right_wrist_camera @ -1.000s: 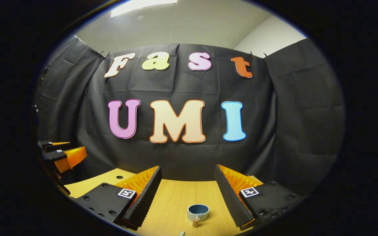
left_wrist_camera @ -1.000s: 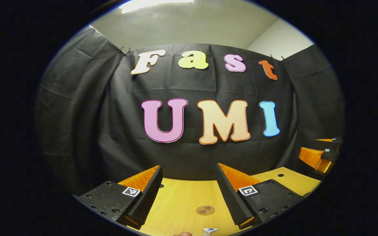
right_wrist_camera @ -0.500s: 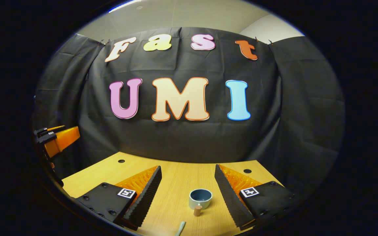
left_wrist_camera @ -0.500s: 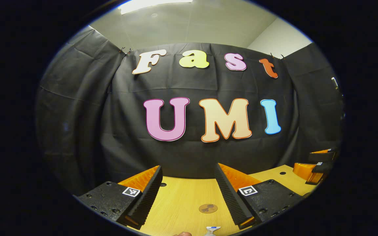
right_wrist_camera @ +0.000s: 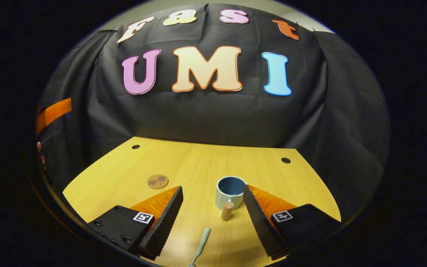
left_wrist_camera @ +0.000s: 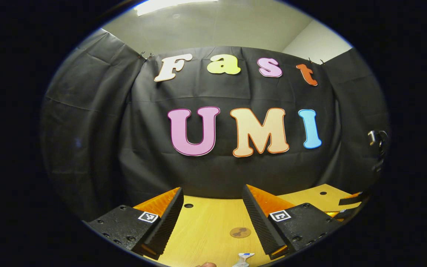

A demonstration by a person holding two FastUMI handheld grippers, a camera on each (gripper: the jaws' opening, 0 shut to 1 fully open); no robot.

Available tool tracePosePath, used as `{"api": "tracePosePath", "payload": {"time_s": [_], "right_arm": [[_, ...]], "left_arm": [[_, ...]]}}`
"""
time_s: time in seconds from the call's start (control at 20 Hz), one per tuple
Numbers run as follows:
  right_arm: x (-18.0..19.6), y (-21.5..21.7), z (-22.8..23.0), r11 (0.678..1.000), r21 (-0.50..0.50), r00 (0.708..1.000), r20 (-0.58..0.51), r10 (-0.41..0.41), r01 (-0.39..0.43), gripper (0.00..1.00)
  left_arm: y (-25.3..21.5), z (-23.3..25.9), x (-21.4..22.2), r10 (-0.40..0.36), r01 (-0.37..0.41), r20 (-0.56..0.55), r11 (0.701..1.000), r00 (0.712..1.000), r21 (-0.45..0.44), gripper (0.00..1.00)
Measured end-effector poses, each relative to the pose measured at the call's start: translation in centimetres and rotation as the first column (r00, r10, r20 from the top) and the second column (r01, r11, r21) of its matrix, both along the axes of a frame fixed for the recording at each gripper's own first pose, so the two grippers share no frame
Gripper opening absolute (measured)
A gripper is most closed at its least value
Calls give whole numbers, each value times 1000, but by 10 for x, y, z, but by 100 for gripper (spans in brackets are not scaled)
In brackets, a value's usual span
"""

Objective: Put the toothbrush and toothpaste on the desktop into the cup, then pick up the cup and place it on the coaster on the desktop.

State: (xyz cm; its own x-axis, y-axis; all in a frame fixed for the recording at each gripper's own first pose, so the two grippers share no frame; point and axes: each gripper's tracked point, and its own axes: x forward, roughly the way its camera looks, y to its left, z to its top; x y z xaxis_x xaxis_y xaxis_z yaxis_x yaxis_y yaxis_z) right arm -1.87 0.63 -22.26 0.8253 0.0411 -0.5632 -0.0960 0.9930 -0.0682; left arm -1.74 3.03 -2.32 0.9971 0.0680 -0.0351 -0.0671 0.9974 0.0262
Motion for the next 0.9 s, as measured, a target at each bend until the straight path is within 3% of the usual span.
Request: {"api": "tracePosePath", "payload": {"time_s": [0.35,0.65,0.9], "right_arm": [[-7,4,-64,1000,-19,976,-216,12,-17,100],[-37,3,-118,997,-55,918,-395,19,-45,100],[-59,-2,-151,997,-69,849,-528,4,-48,100]], "left_arm": [[13,-7,4,37,-37,-21,999,999,8,93],[16,-16,9,43,-42,-42,999,998,16,92],[19,-21,13,43,-42,-54,999,998,19,93]]}}
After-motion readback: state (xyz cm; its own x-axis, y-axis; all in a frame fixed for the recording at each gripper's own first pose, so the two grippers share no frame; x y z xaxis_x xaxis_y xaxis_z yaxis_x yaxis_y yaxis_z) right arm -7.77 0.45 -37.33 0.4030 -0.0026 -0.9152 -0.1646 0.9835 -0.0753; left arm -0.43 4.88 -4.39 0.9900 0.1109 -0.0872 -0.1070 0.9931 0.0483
